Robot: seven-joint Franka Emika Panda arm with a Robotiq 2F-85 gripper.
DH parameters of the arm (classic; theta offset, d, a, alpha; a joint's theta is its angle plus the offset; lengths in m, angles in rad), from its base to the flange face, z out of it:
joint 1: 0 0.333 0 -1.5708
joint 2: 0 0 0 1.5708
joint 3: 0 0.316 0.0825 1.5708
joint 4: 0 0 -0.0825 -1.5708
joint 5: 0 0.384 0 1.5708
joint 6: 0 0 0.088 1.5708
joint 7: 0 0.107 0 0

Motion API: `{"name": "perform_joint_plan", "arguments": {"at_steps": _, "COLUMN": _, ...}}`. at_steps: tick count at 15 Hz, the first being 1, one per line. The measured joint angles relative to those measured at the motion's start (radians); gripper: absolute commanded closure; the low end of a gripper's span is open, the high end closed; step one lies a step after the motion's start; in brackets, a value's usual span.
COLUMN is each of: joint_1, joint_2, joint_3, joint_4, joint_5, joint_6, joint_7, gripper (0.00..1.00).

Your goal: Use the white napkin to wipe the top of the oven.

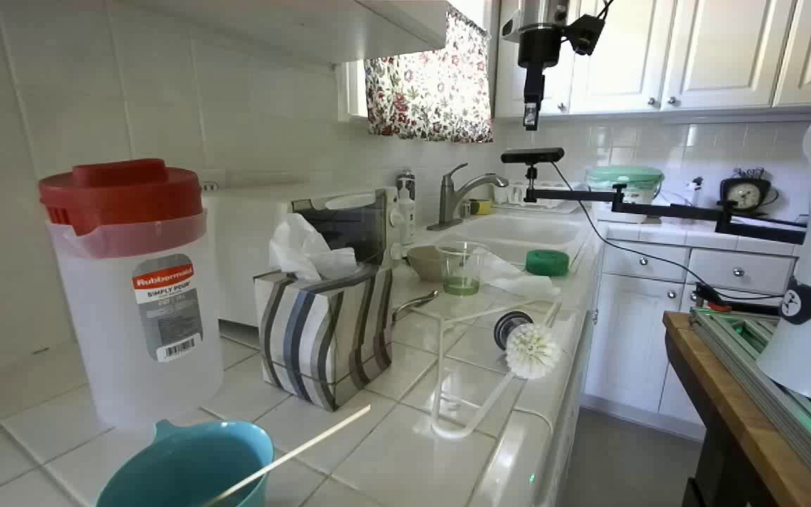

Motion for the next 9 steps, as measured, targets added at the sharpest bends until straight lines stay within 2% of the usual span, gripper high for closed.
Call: {"name": "perform_joint_plan", "arguments": {"at_steps": 9, "joint_1": 0.000, "joint_2": 0.000, "joint_3": 0.000, "joint_4": 0.000, "joint_5": 0.000, "joint_6": 0.000, "joint_7": 0.000, "gripper": 0.00}}
